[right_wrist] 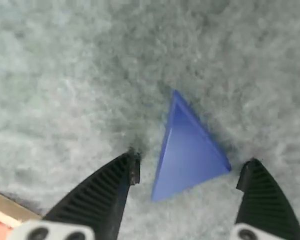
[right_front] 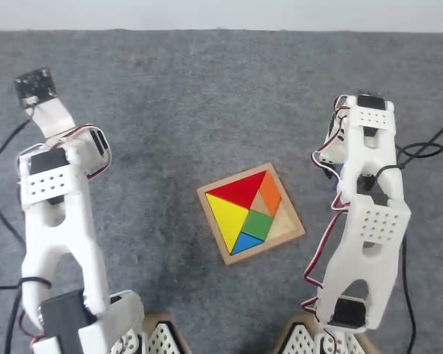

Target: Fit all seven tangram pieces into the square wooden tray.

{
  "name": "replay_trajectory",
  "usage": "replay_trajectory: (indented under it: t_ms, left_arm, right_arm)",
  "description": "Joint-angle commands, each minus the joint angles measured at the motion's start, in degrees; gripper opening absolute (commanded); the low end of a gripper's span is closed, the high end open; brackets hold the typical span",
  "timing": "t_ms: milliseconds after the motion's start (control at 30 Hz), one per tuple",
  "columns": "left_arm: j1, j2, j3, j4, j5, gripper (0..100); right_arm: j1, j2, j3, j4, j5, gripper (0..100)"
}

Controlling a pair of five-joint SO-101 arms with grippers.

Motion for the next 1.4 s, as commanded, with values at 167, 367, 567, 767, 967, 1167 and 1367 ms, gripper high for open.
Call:
replay_trajectory:
  t_ms: [167,367,567,767,967,1167,1367]
  left_arm:
    - [0.44,-0.26,-2.07,0.00,0.09,15]
    - [0.44,-0.26,-2.07,0.09,0.09,15]
    - [0.44,-0.26,-2.07,0.09,0.09,15]
    - [0.35,-0.26,-2.07,0.09,0.09,15]
    - [0.35,-0.26,-2.07,0.09,0.09,15]
    - [0.26,-0.26,-2.07,0.09,0.09,15]
    - [0.26,-0.26,-2.07,0.09,0.09,15]
  right_arm:
    - [-0.13,2.68,-8.00,1.01,1.93,24.7]
    - [-0.04,2.95,-8.09,0.57,1.76,15.8]
    - [-0.04,2.95,-8.09,1.01,2.11,15.4]
    - [-0.57,1.01,-8.26,4.18,3.87,10.3]
    - [-0.92,-5.23,-8.44,9.45,5.98,10.6]
    - [-3.21,-8.92,-8.09,15.16,6.07,10.6]
    - [-8.48,-18.07,-0.97,16.48,4.40,10.4]
